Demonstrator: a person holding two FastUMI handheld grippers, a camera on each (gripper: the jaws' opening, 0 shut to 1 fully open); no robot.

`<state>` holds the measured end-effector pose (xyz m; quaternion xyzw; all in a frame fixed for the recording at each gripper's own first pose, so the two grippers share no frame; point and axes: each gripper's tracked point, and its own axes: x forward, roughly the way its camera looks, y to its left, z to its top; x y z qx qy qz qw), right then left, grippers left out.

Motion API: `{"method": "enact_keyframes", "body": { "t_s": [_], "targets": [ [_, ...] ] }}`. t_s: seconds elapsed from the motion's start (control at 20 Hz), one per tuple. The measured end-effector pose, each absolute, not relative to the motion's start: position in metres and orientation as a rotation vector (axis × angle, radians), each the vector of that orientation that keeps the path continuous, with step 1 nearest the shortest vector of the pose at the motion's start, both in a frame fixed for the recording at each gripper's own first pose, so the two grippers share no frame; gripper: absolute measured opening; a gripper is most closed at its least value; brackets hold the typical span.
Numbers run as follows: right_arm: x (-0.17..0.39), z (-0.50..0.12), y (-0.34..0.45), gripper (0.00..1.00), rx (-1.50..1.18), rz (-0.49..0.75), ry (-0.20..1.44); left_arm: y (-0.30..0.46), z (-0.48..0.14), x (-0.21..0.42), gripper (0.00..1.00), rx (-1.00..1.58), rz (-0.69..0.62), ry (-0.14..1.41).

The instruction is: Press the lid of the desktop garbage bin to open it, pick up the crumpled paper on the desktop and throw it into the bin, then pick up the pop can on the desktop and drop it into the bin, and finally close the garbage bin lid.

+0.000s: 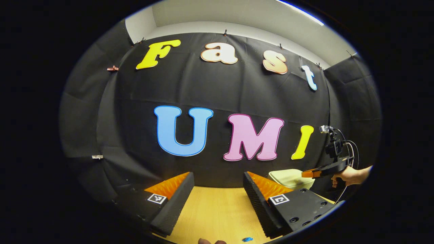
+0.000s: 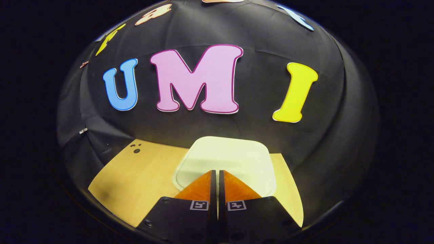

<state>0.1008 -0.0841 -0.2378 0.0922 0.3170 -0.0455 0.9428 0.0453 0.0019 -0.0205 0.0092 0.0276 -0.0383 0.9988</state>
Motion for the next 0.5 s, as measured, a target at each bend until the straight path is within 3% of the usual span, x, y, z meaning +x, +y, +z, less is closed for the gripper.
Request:
{"method": "enact_keyframes", "body": {
  "t_s": [0.5],
  "targets": [
    [0.090,-0.264,-0.080,0.05,0.203,-0.095,0.695,-0.001,-0.020,0.044,0.94,0.023,-0.073,0.063]
  ]
}}
